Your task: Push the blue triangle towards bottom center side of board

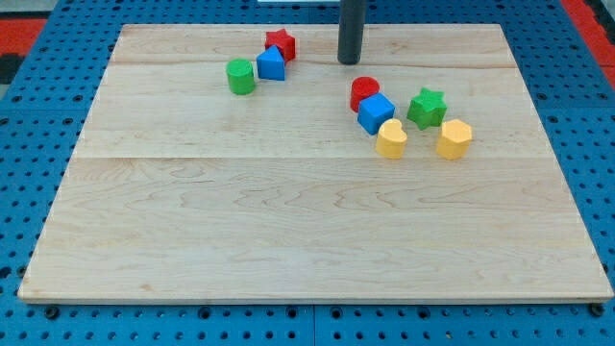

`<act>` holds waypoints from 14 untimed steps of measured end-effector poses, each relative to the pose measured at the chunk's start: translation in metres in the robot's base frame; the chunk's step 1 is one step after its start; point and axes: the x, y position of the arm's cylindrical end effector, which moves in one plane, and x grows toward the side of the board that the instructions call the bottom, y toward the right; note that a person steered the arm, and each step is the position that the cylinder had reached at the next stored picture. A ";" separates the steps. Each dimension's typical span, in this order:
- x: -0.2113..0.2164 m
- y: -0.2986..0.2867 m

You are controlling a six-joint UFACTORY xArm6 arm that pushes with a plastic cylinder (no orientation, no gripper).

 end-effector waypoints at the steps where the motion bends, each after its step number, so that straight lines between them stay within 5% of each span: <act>1: 0.008 -0.082; 2: 0.033 -0.161; 3: 0.072 -0.170; 5: 0.001 -0.137; 7: 0.073 -0.075; 8: 0.039 -0.081; 11: 0.190 -0.058; 14: 0.127 -0.111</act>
